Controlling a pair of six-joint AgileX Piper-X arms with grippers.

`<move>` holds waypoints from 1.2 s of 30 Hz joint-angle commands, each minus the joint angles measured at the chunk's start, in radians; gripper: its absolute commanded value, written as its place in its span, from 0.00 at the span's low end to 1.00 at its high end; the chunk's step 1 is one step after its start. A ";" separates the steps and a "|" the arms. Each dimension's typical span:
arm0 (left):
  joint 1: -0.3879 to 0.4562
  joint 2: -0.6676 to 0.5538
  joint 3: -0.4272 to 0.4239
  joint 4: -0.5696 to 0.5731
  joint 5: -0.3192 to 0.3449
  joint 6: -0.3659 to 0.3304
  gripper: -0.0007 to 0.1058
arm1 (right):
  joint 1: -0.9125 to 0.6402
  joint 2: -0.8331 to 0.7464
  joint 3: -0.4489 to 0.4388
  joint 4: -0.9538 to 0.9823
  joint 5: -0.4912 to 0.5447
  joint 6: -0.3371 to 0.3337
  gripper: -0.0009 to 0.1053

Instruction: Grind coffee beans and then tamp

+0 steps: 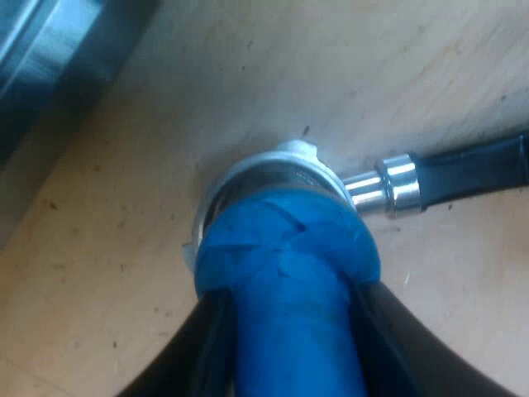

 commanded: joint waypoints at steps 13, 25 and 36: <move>-0.001 0.050 -0.008 -0.016 0.012 -0.007 0.01 | -0.003 -0.001 -0.003 -0.011 -0.002 -0.005 0.74; -0.001 0.068 -0.008 -0.016 0.002 -0.007 0.01 | -0.003 -0.001 -0.003 -0.011 -0.002 -0.005 0.74; -0.001 0.123 -0.008 -0.016 0.002 -0.004 0.01 | -0.003 -0.001 -0.003 -0.011 -0.002 -0.005 0.74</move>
